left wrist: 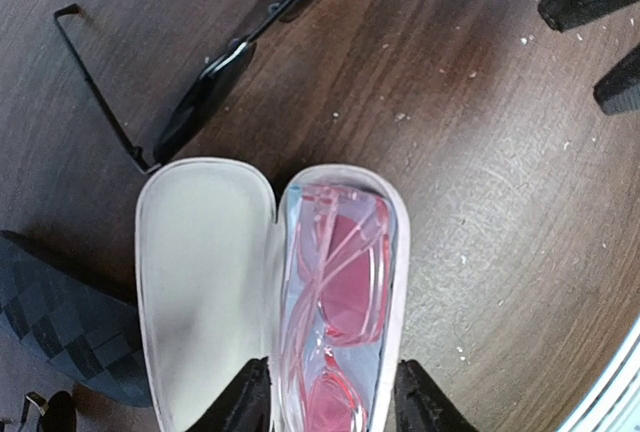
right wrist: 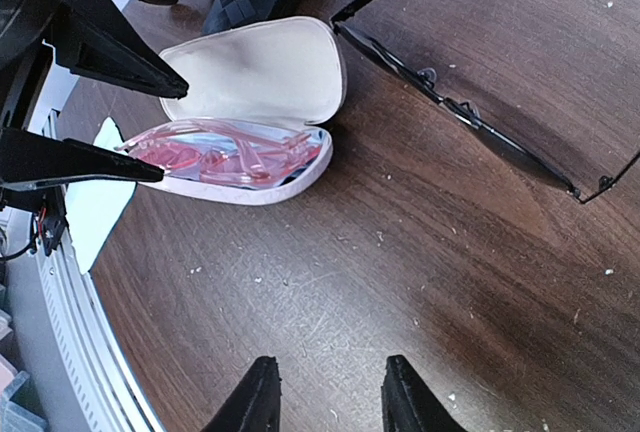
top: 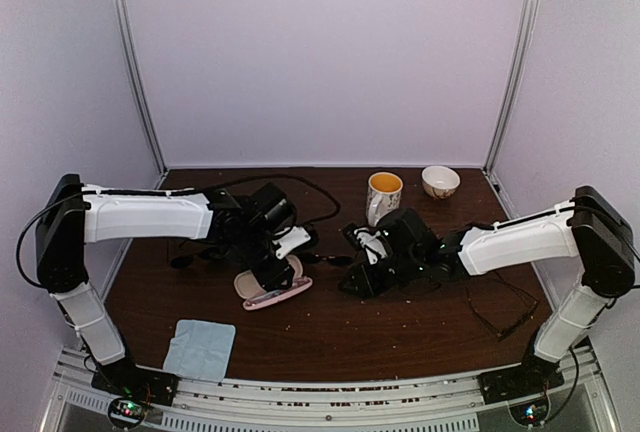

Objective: Organize the sunglasses

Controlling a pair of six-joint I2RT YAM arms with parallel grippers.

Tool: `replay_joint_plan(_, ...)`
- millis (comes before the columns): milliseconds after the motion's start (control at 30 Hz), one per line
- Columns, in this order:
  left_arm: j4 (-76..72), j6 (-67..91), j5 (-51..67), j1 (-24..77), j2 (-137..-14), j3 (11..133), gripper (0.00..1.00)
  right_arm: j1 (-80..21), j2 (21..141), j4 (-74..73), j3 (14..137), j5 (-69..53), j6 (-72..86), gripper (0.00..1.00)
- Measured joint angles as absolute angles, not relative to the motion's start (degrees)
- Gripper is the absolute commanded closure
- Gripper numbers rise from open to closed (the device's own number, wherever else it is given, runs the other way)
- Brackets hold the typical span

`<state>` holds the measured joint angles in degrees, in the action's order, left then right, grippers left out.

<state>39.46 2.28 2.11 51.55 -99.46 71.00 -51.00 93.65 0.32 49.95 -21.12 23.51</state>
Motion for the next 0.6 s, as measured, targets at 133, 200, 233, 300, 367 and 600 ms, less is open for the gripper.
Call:
replay_joint_plan(133,39.5,2.7,1.0,51.5,-99.2,71.0,0.50,-51.0,93.6,1.4,49.7,-21.2,24.8,0.65)
replay_joint_plan(200,39.5,3.0,0.2,51.5,-98.8,71.0,0.48,-51.0,93.6,1.7,49.7,-21.2,25.3,0.64)
replay_joint_plan(233,39.5,3.0,-0.1,51.5,-98.6,71.0,0.47,-51.0,93.6,1.7,49.7,-21.2,25.5,0.65)
replay_joint_plan(300,39.6,3.1,-0.7,51.5,-98.0,71.0,0.46,-51.0,93.6,1.8,49.7,-21.2,25.8,0.65)
replay_joint_plan(367,39.6,3.3,-1.4,51.5,-97.4,71.0,0.44,-51.0,93.6,1.8,49.7,-21.2,26.0,0.65)
replay_joint_plan(600,39.7,4.0,-2.4,50.5,-93.6,71.0,0.38,-51.0,93.6,2.1,49.8,-21.2,27.5,0.65)
